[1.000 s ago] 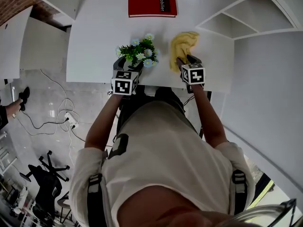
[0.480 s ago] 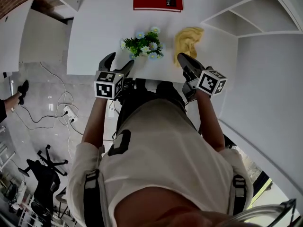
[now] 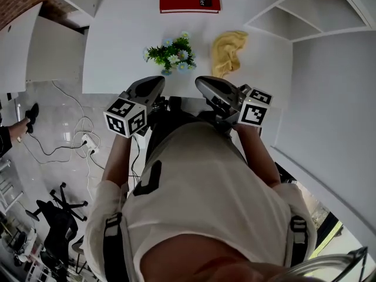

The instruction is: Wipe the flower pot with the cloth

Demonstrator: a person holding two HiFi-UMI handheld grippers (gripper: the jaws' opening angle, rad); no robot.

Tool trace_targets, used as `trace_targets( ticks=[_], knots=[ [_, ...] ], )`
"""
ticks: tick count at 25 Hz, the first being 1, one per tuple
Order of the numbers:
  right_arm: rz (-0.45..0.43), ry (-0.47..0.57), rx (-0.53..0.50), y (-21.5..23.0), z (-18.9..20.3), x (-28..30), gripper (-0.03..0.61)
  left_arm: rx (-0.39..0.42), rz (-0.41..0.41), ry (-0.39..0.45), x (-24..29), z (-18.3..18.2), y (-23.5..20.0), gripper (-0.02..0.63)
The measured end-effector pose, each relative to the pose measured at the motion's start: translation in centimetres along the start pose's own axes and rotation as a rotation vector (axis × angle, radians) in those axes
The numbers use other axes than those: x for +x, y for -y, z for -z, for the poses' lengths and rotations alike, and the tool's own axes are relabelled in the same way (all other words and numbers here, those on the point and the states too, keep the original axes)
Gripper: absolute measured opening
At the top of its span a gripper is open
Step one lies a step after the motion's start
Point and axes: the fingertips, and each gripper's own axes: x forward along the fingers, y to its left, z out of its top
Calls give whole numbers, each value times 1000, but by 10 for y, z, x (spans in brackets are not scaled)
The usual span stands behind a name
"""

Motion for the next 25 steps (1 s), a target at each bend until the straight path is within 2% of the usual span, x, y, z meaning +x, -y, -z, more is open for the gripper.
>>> trace_targets(
  ticks=[2, 4, 8, 11, 15, 25],
  knots=[
    [-53, 3, 32, -6, 0, -5, 11, -57, 31, 48, 2, -8, 19, 21],
    [-73, -10, 36, -10, -1, -15, 11, -70, 57, 56, 9, -9, 41, 21],
    [-108, -34, 47, -17, 1, -44, 11, -22, 101, 26, 30, -6, 82, 21],
    [-95, -10, 50, -15, 2, -67, 11, 30, 117, -1, 40, -5, 98, 21],
    [-82, -17, 56, -18, 10, -94, 11, 73, 93, -41, 41, 3, 114, 21],
    [-56, 40, 110, -15, 30, -151, 11, 166, 117, -117, 68, 38, 183, 21]
  ],
)
